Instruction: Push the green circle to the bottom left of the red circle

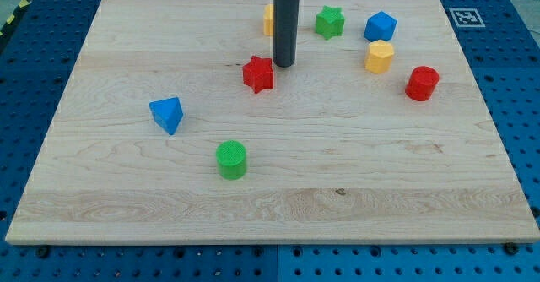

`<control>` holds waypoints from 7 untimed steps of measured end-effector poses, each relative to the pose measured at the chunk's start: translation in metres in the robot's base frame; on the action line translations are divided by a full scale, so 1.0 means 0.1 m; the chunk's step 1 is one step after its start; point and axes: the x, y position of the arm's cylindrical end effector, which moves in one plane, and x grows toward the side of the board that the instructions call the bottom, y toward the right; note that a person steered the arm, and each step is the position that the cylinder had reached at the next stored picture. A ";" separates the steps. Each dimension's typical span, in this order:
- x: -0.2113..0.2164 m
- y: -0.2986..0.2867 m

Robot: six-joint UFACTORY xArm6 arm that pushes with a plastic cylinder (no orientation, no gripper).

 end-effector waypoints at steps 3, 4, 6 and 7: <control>-0.76 -1.20; -0.41 -2.17; 1.69 -1.10; 1.93 -0.09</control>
